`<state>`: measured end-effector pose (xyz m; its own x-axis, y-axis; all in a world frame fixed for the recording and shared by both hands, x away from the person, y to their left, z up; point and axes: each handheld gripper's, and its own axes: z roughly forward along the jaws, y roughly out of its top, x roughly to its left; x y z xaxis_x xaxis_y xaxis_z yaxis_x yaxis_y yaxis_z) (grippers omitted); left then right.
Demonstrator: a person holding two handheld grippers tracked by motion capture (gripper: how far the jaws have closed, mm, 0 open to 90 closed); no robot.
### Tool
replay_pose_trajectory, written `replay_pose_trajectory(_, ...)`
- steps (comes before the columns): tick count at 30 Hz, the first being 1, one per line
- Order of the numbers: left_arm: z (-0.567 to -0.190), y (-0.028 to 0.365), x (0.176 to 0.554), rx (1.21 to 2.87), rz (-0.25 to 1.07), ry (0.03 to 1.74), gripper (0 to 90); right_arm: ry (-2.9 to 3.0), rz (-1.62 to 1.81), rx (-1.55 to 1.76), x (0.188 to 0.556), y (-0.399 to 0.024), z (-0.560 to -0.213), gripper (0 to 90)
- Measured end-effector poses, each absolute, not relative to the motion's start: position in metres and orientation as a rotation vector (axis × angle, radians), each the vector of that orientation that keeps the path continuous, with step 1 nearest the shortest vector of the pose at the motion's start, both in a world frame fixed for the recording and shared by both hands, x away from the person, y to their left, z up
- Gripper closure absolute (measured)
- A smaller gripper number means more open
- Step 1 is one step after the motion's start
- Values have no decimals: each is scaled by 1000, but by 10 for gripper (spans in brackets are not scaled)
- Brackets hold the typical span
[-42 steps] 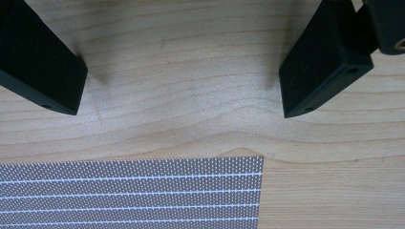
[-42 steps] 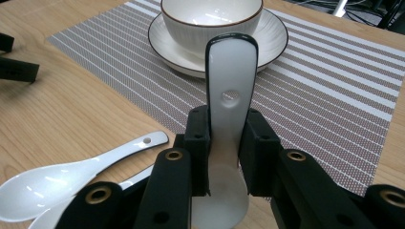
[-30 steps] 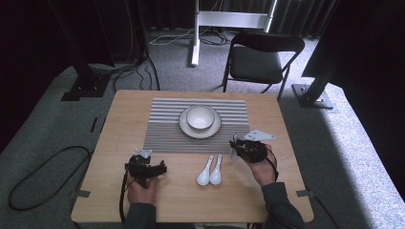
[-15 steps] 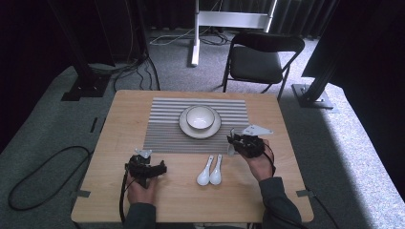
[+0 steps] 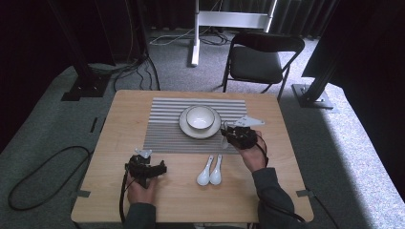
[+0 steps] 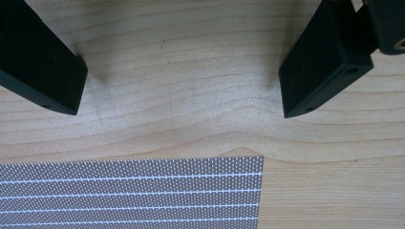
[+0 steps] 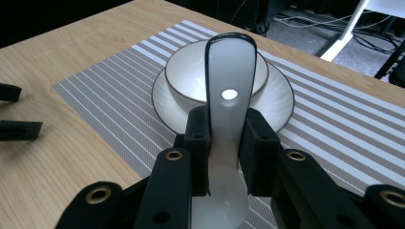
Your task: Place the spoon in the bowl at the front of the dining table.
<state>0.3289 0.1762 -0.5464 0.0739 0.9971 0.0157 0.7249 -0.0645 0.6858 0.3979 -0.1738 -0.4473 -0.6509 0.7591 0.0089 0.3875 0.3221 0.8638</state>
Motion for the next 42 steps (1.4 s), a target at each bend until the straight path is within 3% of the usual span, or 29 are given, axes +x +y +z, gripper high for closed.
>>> replay_pose_trajectory(42, -546, 176, 329, 1845, 692, 1703, 26, 2171, 1315, 1030, 445, -132, -434, 752)
